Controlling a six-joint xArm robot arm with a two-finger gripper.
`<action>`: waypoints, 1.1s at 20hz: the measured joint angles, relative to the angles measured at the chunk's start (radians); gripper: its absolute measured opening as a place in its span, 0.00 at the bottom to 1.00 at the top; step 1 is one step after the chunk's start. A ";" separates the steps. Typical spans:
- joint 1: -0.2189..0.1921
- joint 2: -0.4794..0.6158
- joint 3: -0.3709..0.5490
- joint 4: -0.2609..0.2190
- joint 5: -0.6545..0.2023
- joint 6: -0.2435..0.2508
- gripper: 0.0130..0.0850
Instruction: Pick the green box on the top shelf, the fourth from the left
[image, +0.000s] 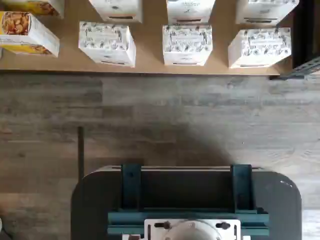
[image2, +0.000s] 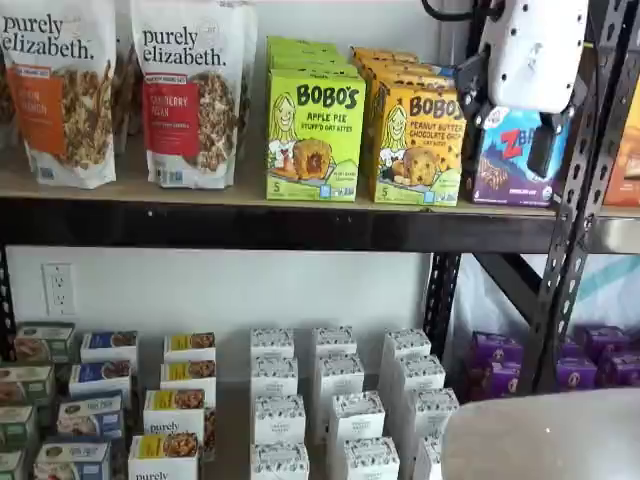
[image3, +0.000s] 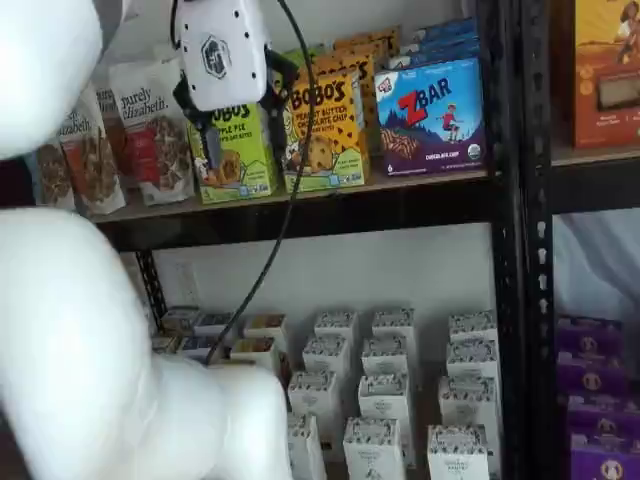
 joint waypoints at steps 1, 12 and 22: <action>-0.017 -0.028 0.027 0.018 -0.047 -0.012 1.00; -0.081 -0.083 0.075 0.086 -0.143 -0.057 1.00; -0.047 -0.078 0.078 0.073 -0.187 -0.033 1.00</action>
